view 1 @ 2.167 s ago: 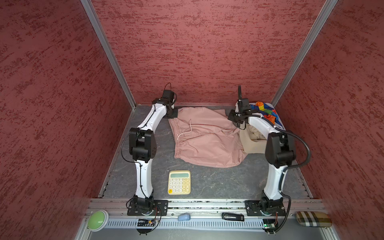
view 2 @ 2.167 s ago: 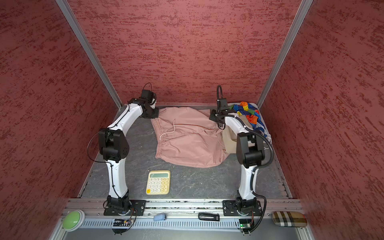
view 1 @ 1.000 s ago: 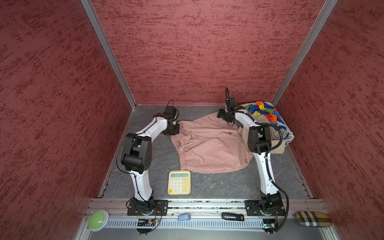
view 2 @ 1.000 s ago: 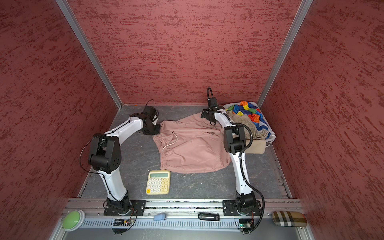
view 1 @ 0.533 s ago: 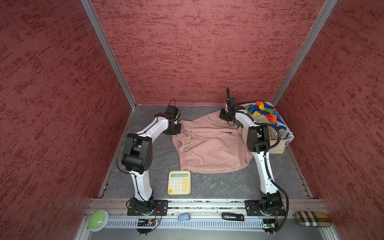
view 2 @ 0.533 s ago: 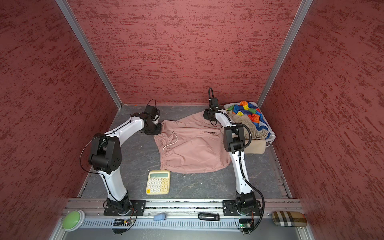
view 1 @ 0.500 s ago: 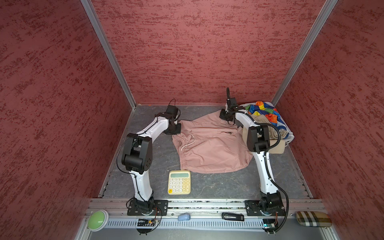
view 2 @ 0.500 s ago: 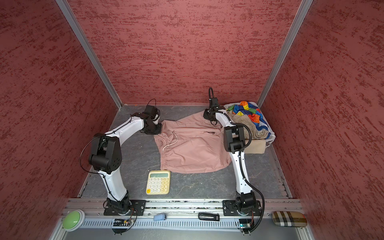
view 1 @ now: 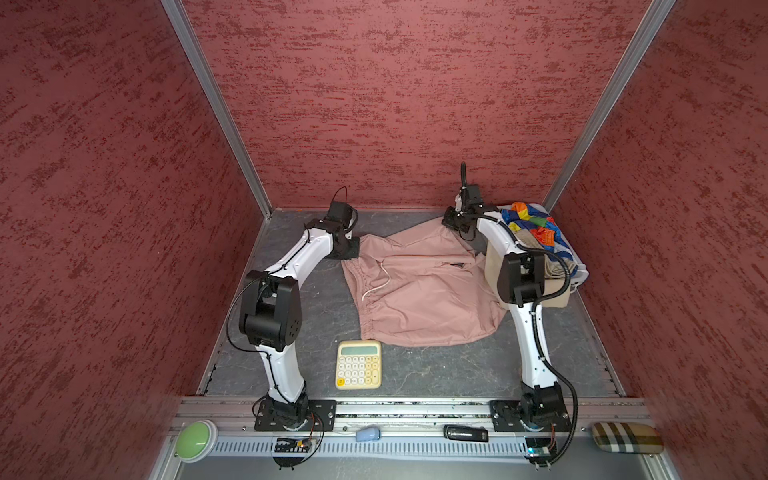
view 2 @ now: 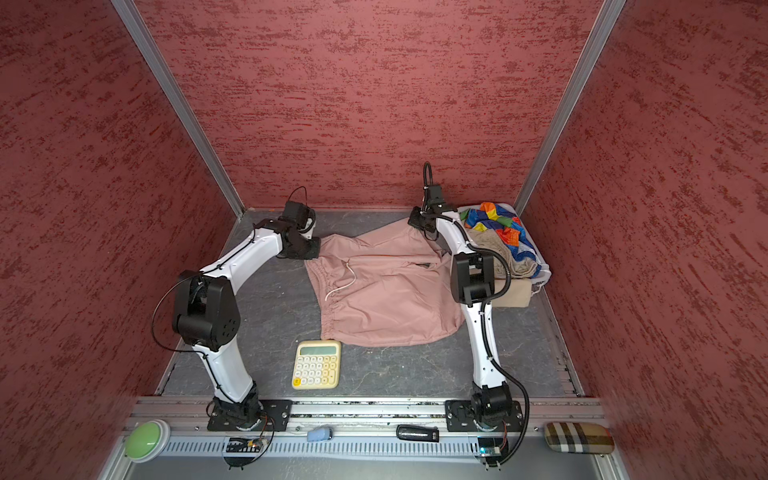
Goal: Fold and stack the shorts
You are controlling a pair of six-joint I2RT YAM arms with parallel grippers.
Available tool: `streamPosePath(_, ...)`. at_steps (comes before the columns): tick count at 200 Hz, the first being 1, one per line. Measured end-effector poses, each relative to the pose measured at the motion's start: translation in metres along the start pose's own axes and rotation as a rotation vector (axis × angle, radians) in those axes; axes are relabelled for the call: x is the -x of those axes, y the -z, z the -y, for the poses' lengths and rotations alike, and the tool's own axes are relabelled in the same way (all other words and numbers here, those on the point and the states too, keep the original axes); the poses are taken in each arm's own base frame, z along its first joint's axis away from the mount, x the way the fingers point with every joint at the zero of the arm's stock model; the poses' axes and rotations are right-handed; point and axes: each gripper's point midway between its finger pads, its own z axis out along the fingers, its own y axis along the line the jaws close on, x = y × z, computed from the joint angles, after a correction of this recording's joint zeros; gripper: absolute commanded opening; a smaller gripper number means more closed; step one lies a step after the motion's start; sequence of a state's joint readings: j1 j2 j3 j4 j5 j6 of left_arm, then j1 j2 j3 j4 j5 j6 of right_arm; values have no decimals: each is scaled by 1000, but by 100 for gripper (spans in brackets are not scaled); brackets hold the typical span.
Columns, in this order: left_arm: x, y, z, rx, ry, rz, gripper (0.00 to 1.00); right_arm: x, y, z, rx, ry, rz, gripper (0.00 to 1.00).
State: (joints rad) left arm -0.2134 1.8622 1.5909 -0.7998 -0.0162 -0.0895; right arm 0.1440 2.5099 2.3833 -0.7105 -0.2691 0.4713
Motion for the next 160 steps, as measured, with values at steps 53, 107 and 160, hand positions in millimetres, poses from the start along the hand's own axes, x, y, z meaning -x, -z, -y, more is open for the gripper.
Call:
streamPosePath(53, 71, 46, -46, 43, 95, 198, 0, 43, 152, -42, 83, 40, 175, 0)
streamPosePath(107, 12, 13, -63, 39, 171, 77, 0, -82, 140, 5, 80, -32, 5, 0)
streamPosePath(160, -80, -29, -58, 7, 258, -151, 0, -202, 94, 68, -23, -177, -244, 55)
